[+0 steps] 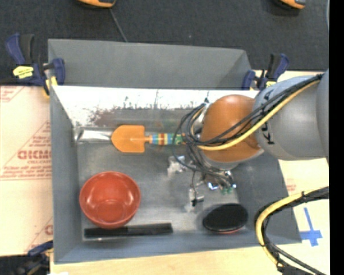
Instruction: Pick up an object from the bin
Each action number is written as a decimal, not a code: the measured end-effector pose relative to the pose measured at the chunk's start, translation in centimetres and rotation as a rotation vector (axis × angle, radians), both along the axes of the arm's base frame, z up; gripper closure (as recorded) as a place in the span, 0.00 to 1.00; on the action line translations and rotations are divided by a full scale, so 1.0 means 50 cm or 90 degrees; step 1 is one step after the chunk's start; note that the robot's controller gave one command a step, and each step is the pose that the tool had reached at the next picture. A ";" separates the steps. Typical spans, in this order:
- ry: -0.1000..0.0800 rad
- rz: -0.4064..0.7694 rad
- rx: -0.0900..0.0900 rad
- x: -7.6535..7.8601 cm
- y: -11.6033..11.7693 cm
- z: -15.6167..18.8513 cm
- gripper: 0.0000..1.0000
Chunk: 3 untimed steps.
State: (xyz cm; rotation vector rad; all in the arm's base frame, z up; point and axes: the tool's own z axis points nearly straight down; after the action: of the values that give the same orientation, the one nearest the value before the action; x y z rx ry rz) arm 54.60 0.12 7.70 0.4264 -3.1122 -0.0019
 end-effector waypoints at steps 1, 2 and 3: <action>0.002 -0.030 -0.002 -0.074 0.017 0.006 0.00; 0.003 -0.063 0.002 -0.096 0.062 0.007 0.00; 0.000 0.017 -0.001 0.033 -0.122 0.026 0.00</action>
Offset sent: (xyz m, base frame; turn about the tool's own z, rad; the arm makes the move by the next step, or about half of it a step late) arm -0.0503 -0.0135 0.0071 0.2054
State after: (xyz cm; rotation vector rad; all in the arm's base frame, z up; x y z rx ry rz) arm 56.24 -5.99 9.02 0.4692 -3.1065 -0.0001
